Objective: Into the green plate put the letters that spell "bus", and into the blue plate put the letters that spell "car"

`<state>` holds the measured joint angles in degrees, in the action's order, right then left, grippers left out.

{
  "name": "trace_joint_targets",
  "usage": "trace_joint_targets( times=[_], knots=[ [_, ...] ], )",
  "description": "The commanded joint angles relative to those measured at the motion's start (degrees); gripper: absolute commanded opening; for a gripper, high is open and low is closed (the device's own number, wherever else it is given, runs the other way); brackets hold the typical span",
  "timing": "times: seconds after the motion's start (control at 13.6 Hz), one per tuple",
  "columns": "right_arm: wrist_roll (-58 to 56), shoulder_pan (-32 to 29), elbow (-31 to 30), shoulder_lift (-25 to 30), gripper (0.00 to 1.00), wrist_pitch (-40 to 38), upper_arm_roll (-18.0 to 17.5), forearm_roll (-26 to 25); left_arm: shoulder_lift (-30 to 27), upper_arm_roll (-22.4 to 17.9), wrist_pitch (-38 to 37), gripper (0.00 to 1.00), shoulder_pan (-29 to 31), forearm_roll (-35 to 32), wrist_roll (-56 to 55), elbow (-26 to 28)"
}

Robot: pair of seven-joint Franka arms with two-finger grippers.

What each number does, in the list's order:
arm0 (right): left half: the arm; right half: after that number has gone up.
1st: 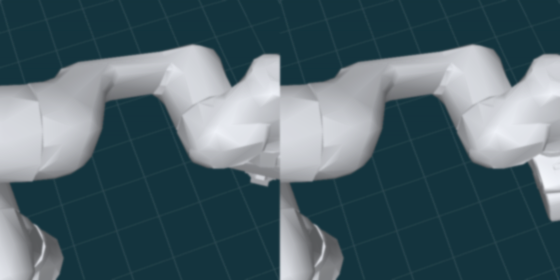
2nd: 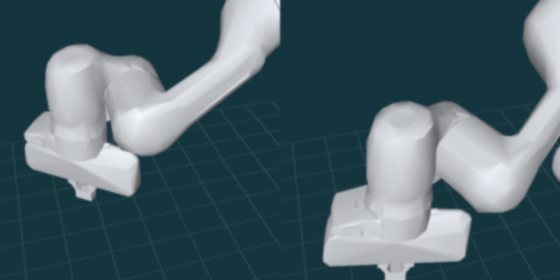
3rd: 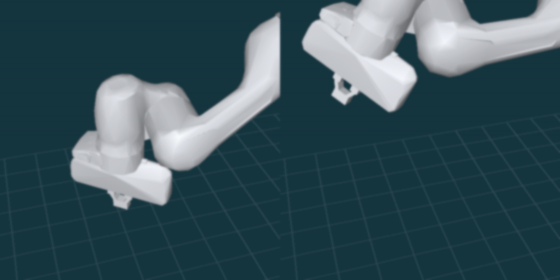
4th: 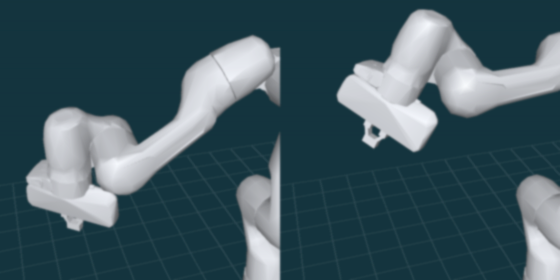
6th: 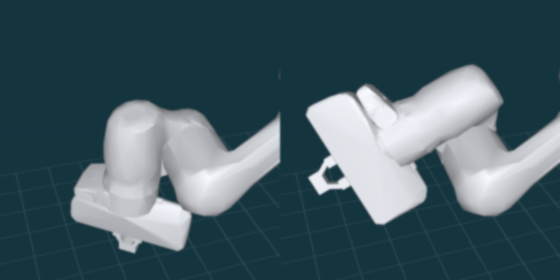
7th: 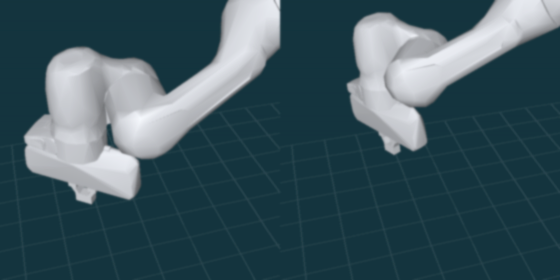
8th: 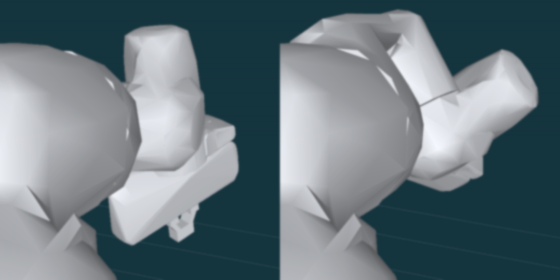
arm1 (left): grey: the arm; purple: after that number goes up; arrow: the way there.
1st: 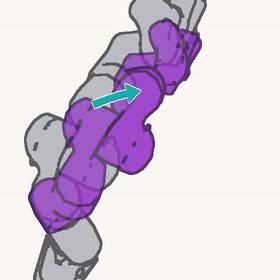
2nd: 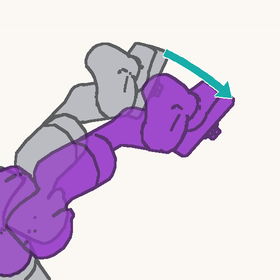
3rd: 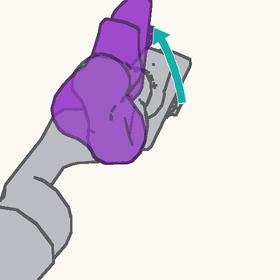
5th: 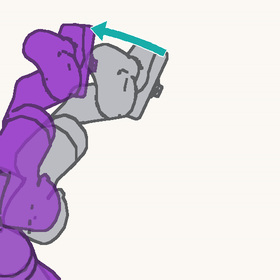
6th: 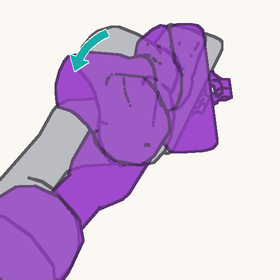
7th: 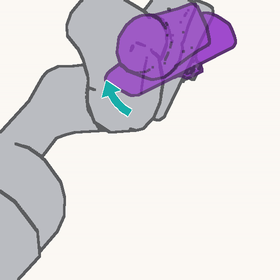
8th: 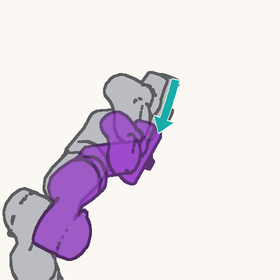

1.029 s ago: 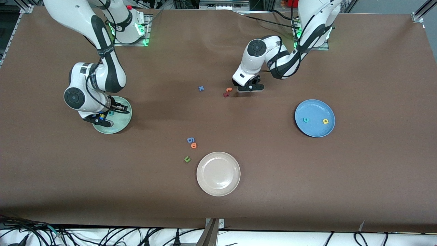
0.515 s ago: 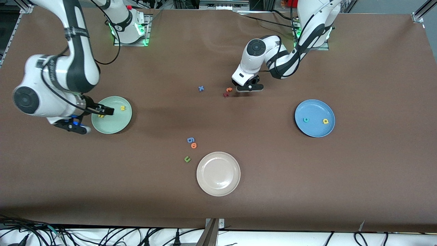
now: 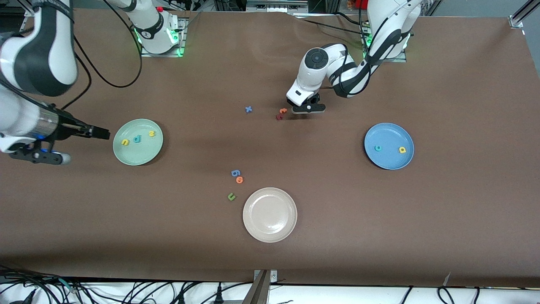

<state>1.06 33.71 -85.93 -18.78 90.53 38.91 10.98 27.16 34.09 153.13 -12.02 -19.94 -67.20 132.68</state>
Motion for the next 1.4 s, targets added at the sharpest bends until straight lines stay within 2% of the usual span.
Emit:
trace_joint_targets(
  times=[0.0, 0.29, 0.51, 1.32],
  knots=[
    [-3.61, -0.4, 2.17, -0.29, 0.99, -1.07, 1.52, 0.88, 0.88, -0.16, 0.06, 0.21, -0.37, -2.47, -1.79, -0.93],
    [-3.35, 1.0, 2.0, 0.76, 0.99, 0.07, 1.08, -0.7, 0.88, -0.16, 0.06, 0.21, -0.37, -2.47, -1.62, -0.93],
    [-3.26, 2.85, 1.73, 1.03, 0.99, 1.93, 1.08, -0.61, 0.96, -0.25, 0.06, 0.26, 0.07, -2.47, -1.44, -1.63],
    [-3.17, 2.77, 2.0, 1.03, 0.99, 1.22, 1.17, -0.7, 1.58, -1.39, 0.06, 0.33, 0.33, -3.78, -1.35, -3.13]
  ],
)
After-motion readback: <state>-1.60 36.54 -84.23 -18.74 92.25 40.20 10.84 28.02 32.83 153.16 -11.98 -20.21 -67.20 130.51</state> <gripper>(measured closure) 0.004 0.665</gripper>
